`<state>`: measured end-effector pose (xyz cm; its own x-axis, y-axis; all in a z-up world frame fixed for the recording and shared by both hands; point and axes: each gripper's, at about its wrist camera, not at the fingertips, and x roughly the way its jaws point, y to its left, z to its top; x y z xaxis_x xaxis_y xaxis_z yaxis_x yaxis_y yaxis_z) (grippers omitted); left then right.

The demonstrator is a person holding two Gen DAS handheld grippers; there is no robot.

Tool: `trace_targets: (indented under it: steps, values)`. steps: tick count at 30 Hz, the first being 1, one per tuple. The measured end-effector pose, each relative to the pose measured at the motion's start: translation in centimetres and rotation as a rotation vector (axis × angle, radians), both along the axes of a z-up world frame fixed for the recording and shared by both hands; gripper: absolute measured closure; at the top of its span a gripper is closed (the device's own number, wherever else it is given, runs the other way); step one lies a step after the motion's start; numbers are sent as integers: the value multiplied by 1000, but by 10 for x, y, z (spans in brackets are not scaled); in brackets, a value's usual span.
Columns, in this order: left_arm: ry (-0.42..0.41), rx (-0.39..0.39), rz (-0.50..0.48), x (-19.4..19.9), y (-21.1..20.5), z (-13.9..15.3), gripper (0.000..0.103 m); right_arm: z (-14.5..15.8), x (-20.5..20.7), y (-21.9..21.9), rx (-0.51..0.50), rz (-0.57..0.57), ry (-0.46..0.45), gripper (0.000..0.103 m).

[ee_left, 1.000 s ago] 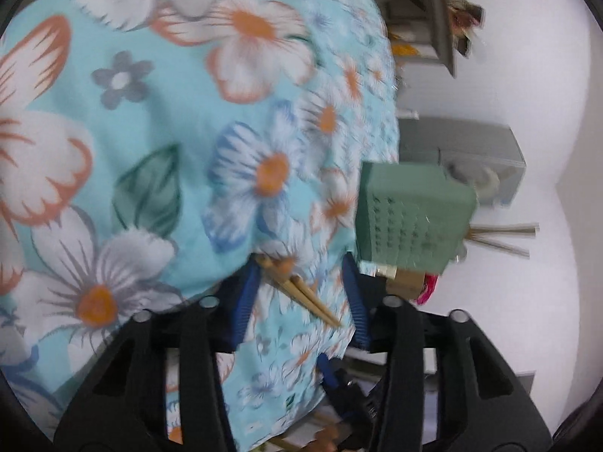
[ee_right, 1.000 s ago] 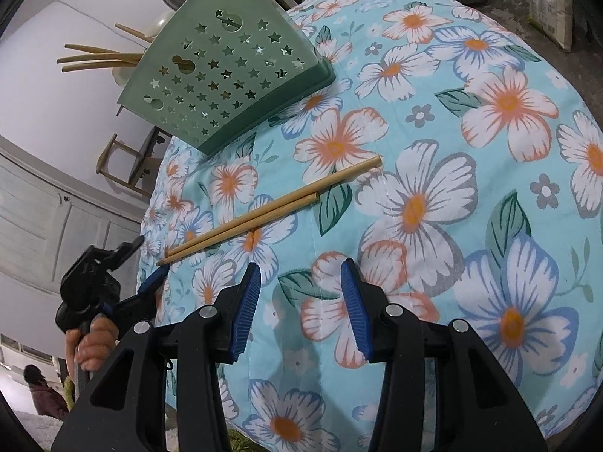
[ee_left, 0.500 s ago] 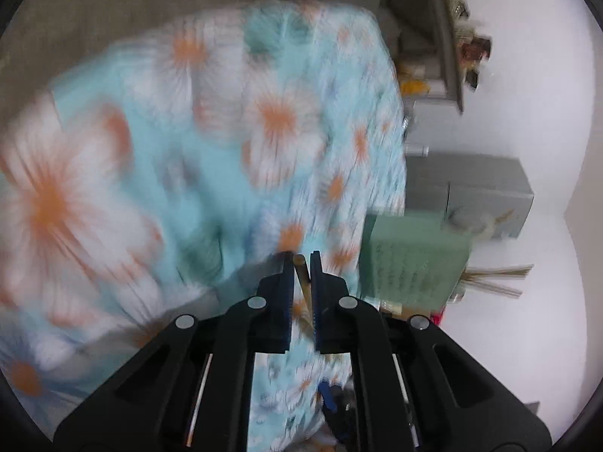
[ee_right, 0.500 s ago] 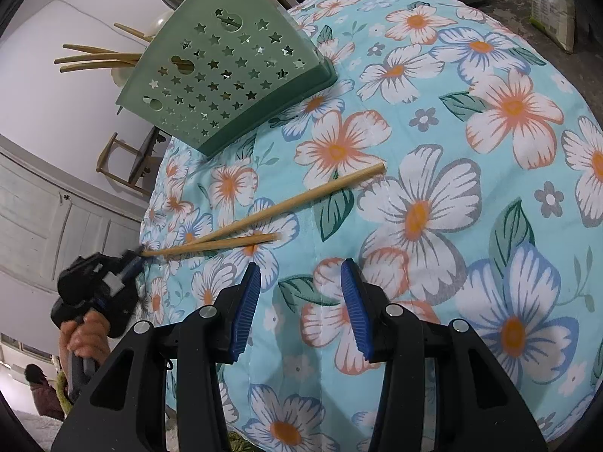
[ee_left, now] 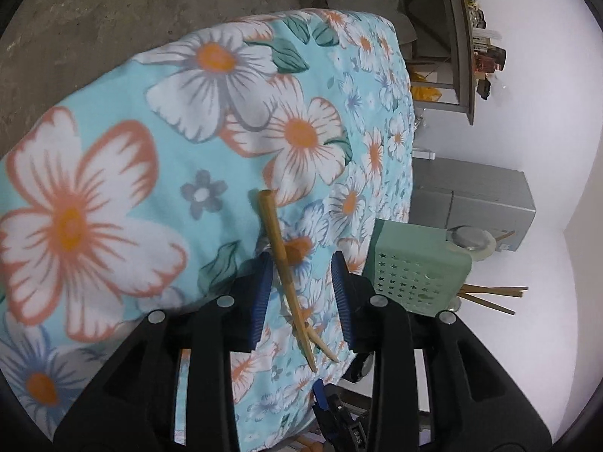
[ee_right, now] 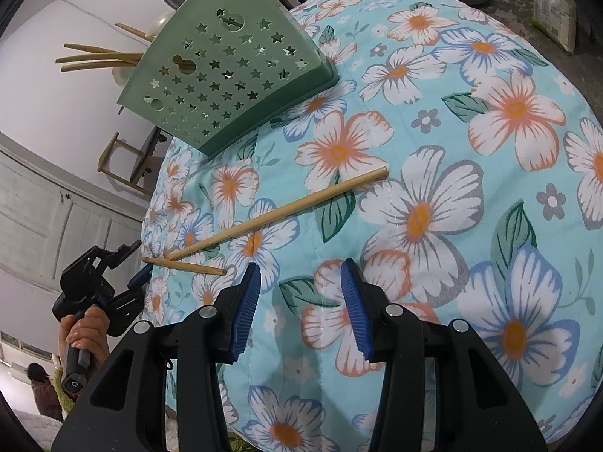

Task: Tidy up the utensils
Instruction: 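Grasp a bamboo chopstick with the left tool while the right tool grasps another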

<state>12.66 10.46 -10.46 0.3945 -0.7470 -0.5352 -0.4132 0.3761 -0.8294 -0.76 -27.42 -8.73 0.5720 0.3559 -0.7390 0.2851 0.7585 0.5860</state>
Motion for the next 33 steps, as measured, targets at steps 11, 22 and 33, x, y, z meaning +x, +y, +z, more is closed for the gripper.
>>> trace_targets:
  steps: [11, 22, 33]
  values:
    - [32, 44, 25, 12, -5, -10, 96, -1, -3, -4, 11, -7, -10, 59]
    - [-72, 67, -19, 0, 5, -5, 96, 5, 8, -22, 131, -67, -33, 59]
    - [-300, 333, -185, -8, -9, 28, 93, -16, 39, -34, 205, -158, -29, 59]
